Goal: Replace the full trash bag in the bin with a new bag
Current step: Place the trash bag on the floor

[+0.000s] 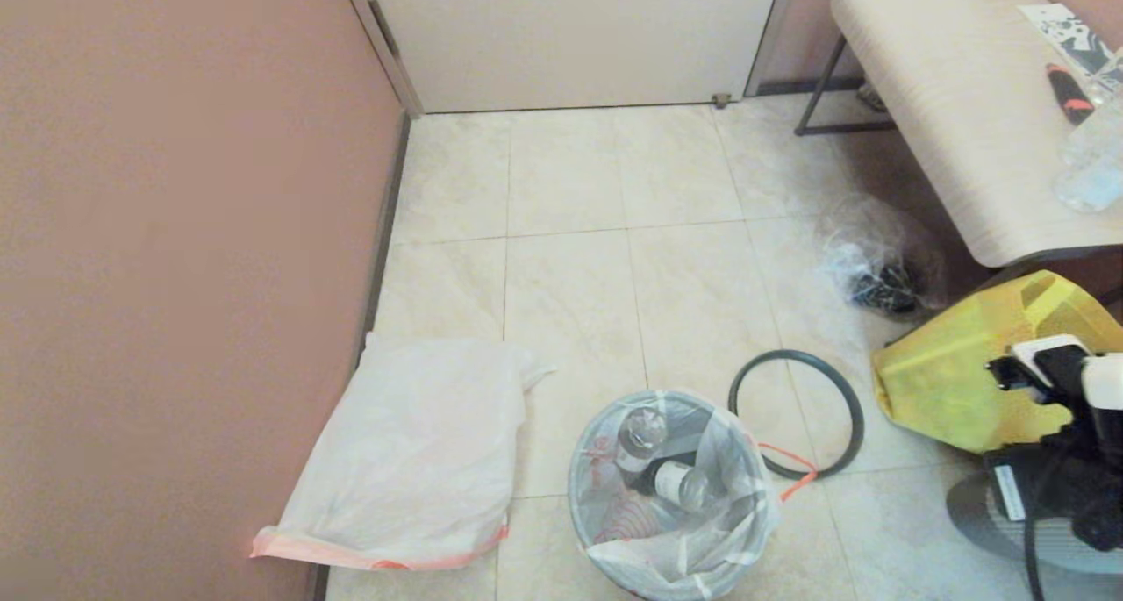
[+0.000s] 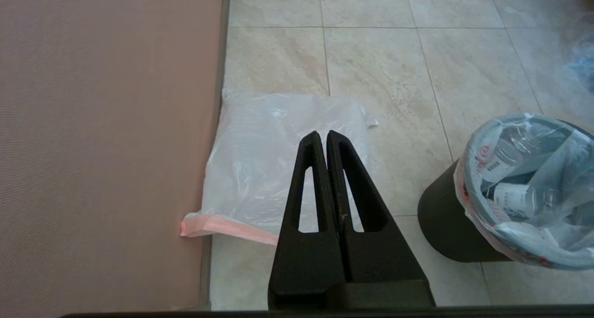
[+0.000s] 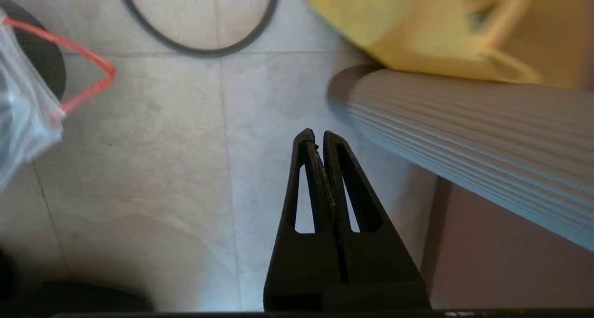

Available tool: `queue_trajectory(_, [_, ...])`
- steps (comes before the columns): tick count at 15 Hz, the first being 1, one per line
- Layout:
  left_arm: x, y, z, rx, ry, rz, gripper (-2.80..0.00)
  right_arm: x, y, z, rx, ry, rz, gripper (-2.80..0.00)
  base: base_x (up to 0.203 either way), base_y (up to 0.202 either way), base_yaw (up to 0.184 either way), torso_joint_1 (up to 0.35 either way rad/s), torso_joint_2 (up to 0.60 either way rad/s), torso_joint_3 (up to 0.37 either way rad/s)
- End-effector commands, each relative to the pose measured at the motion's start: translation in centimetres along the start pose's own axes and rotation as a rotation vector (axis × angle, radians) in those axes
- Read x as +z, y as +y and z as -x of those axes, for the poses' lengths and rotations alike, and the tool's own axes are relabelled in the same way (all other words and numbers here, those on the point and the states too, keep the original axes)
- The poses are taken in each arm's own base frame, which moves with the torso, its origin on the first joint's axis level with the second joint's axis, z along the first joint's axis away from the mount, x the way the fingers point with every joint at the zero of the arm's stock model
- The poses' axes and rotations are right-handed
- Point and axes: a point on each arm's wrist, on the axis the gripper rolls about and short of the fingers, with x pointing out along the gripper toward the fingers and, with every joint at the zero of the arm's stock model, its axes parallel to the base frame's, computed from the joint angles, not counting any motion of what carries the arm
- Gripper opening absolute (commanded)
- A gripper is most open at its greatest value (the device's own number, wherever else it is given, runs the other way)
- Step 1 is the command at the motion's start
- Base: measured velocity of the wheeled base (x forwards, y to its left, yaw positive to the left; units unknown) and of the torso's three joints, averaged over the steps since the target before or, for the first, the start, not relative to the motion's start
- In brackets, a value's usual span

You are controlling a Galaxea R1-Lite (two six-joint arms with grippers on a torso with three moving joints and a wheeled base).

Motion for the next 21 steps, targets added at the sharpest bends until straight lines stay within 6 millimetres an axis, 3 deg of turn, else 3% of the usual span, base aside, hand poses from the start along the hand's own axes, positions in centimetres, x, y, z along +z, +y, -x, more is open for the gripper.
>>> queue_trajectory(1, [-1.0,0.0,-0.2,0.003,0.035,0.000,-2.80,-0.7,-2.5,4.6,-0.010,-0.144,-0.070,-2.80,0.000,0.000,0.000,0.000,0.00,0.000])
queue_trajectory(5, [-1.0,0.0,-0.2,0.003,0.036,0.000,-2.80,-4.3,-6.0,10.5,-0.045,-0.263,-0.120,-2.80,0.000,0.000,0.000,0.000,0.00,0.000])
queue_trajectory(7, [-1.0,0.0,-0.2,0.003,0.037,0.000,-2.80,-6.3,-6.9,12.1,-0.077,-0.266,-0.091,-2.80,0.000,0.000,0.000,0.000,0.00,0.000])
queue_trajectory(11, [-0.9,0.0,-0.3,0.003,0.061,-0.039,-2.80,-8.0,-7.3,12.9,-0.131,-0.231,-0.050,-2.80,0.000,0.000,0.000,0.000,0.00,0.000])
queue_trajectory(13, [0.6,-0.1,-0.6,-0.004,0.093,-0.095,-2.80,-8.3,-7.2,12.8,-0.129,-0.212,-0.041,-2.80,0.000,0.000,0.000,0.000,0.00,0.000])
queue_trajectory(15, [4.6,-0.3,-2.2,-0.032,0.149,-0.109,-2.80,-8.5,-7.1,12.7,-0.127,-0.206,-0.038,-2.80,0.000,0.000,0.000,0.000,0.00,0.000])
queue_trajectory(17, [8.4,-0.9,-5.2,-0.143,0.223,-0.145,-2.80,-8.7,-6.9,12.4,-0.120,-0.189,-0.030,-2.80,0.000,0.000,0.000,0.000,0.00,0.000])
queue_trajectory(19, [9.8,-1.3,-8.8,-0.264,0.362,-0.209,-2.80,-8.8,-6.8,12.3,-0.099,-0.189,-0.026,-2.80,0.000,0.000,0.000,0.000,0.00,0.000])
queue_trajectory(21, [9.3,-2.6,-12.5,-0.419,0.511,-0.240,-2.80,-8.6,-6.8,12.1,-0.088,-0.185,-0.021,-2.80,0.000,0.000,0.000,0.000,0.00,0.000])
